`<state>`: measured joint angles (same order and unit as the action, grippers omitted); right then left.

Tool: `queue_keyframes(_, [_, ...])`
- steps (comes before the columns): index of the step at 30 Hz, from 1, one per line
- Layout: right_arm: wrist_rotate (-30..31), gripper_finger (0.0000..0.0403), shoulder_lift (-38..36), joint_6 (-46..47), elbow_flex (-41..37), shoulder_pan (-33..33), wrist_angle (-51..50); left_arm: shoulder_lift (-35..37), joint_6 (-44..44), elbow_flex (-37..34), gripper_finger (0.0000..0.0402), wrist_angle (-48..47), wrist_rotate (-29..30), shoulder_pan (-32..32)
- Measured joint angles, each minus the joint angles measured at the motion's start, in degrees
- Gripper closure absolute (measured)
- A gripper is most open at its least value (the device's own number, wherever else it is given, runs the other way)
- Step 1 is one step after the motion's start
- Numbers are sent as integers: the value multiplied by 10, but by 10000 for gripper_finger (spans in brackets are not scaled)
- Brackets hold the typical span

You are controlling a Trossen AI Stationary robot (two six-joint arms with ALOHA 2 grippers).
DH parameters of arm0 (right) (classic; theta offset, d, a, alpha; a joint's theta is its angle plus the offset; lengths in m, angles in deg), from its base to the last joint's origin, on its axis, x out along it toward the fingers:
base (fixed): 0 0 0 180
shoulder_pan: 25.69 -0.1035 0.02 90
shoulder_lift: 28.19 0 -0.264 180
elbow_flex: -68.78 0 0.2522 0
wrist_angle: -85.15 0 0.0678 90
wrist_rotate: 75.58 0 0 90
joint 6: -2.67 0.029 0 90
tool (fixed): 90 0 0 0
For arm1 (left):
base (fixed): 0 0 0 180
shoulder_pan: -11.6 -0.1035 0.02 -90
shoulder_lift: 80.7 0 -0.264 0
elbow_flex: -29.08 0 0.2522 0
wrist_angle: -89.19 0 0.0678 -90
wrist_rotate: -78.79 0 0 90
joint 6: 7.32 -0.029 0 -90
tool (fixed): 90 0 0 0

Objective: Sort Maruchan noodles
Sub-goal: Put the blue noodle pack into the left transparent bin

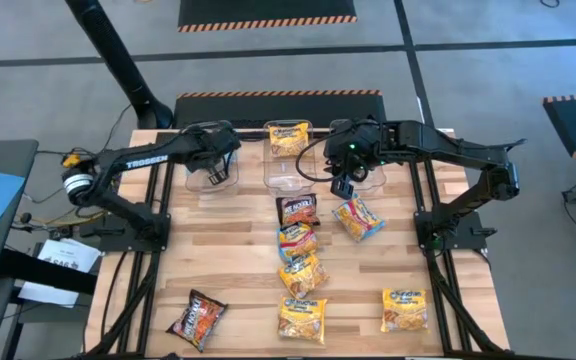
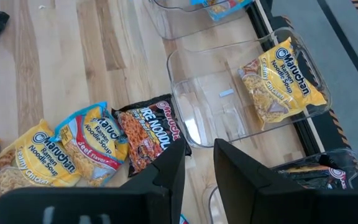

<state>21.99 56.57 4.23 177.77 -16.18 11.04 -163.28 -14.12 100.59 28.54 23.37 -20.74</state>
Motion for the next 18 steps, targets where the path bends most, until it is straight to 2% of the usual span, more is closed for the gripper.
queue_keyframes(10, [0,292,0,0,0,0,0,-64,-16,1,401,61,-37,-19])
queue_keyframes(18, [0,292,0,0,0,0,-5,-75,-9,1,401,60,-50,-31])
